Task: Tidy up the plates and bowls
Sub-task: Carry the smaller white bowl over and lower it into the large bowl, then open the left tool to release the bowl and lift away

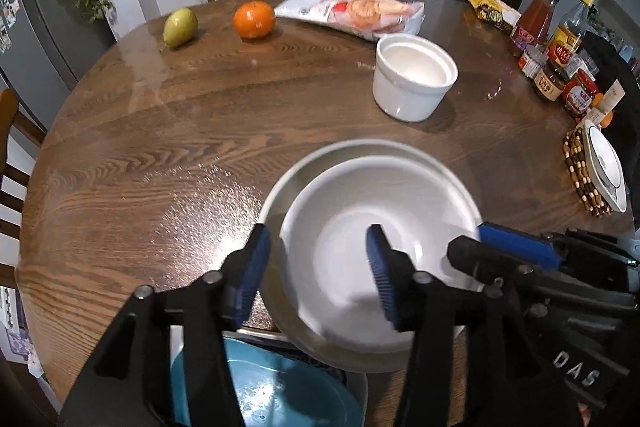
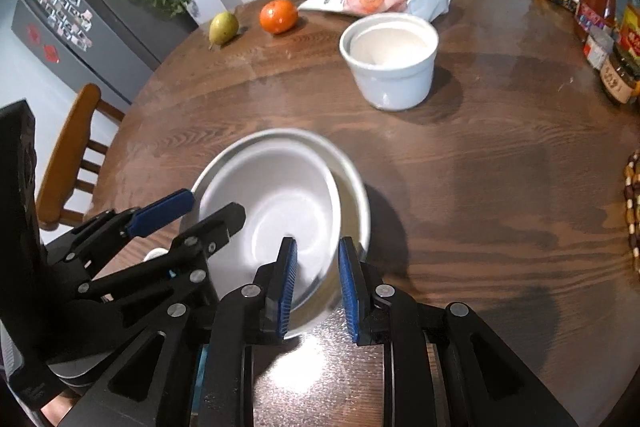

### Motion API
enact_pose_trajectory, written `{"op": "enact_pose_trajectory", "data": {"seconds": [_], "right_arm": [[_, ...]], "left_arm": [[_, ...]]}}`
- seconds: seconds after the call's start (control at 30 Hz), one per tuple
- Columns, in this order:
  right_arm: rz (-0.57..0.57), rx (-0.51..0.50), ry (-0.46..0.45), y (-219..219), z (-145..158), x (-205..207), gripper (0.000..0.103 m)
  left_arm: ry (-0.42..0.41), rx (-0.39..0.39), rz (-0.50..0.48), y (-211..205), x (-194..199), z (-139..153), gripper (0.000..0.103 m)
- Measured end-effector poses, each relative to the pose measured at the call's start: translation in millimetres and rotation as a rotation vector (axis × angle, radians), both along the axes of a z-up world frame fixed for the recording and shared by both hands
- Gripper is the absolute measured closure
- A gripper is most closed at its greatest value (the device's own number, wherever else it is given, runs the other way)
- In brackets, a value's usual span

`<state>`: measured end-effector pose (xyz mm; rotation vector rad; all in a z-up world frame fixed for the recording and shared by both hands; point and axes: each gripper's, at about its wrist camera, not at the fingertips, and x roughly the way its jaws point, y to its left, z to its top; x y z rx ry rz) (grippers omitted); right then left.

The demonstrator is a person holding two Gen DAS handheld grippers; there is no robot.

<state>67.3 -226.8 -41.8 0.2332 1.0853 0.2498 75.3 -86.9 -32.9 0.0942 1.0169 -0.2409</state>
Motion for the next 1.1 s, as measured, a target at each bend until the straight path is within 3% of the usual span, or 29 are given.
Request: {"op": "enact_pose_trajectory", "data": {"seconds": [0.07,0.27,0.33,0.4,0.5,0.57,0.77,1.1], "right_arm": [[-0.006,0.003,-0.015,-4,4,-2,0.08],[-0.029,0.018,-0.057,-14,18,-13,0.079],[-0.035,0.019,-0.07,-17,22,-17,0.071],[-0.049,0.016,-0.083,-19,26,-20,0.055],[-0.064,0.018,-0.106,-26,32,-26,0.045],[-0.07,0.018,-0.118,-30,35,-30,0.044],[-0.069,0.009,-0.141,-37,44,-43,0.044],[0.055,-0.012,-0.153,-32,51,-65,0.044]], "left_arm": [[-0.022,-0.001,0.0,-1,-3,7,0.045],[-0.087,0.025,0.006,-2,-15,23,0.022],[-0.107,0.037,0.014,-1,-18,27,0.022],[-0.117,0.039,0.021,1,-22,31,0.019],[-0.133,0.041,0.035,4,-29,36,0.008],[-0.147,0.044,0.045,6,-34,40,0.002],[-0.168,0.074,0.074,15,-50,46,0.001],[-0.145,0.06,0.137,46,-74,54,0.001]]}}
